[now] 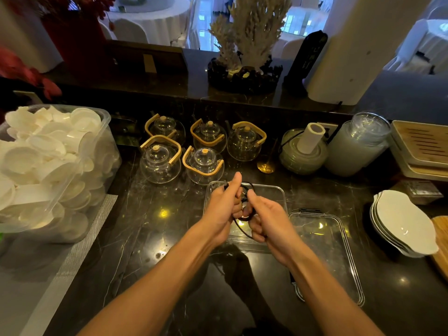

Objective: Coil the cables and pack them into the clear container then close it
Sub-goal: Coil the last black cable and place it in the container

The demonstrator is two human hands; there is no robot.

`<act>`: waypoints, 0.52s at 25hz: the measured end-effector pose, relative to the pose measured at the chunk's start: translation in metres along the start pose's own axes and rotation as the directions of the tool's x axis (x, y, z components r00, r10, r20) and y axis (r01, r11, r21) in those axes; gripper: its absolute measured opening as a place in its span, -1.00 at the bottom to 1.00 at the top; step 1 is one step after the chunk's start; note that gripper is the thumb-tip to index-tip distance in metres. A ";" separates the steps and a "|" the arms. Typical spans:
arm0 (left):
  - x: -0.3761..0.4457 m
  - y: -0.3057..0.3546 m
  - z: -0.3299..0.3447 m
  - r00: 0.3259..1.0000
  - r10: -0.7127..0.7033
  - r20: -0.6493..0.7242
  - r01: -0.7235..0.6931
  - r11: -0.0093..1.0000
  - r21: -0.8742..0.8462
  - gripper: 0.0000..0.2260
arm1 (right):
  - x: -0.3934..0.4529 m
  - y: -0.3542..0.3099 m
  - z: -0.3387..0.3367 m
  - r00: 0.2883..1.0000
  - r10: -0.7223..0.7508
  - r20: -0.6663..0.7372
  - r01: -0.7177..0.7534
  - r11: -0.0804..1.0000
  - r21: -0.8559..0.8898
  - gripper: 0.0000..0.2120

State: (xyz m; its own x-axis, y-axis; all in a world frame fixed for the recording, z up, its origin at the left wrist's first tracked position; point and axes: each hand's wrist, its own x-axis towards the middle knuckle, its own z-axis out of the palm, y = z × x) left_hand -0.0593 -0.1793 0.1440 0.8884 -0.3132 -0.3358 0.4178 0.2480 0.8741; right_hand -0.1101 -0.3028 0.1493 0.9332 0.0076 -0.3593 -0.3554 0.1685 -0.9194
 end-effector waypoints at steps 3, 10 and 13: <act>-0.001 -0.004 0.007 0.996 0.036 -0.083 -0.026 0.991 0.128 -0.61 | 0.002 0.005 0.001 1.000 -0.013 0.003 0.013 0.986 -0.165 -0.71; 0.002 -0.004 0.000 0.985 -0.170 -0.043 0.168 0.985 -0.044 -0.60 | 0.007 0.023 -0.003 0.974 -0.224 0.009 0.213 0.909 -0.358 -0.88; 0.004 -0.005 -0.003 0.979 -0.205 -0.020 0.203 0.976 -0.080 -0.58 | 0.011 0.032 0.002 0.922 -0.355 -0.152 0.251 0.850 -0.464 -0.90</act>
State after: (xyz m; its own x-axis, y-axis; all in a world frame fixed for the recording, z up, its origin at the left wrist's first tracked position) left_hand -0.0569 -0.1789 0.1366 0.7874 -0.3391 -0.5148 0.6032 0.2514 0.7569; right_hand -0.1112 -0.2953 0.1159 0.9789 -0.2024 -0.0293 -0.0928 -0.3119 -0.9456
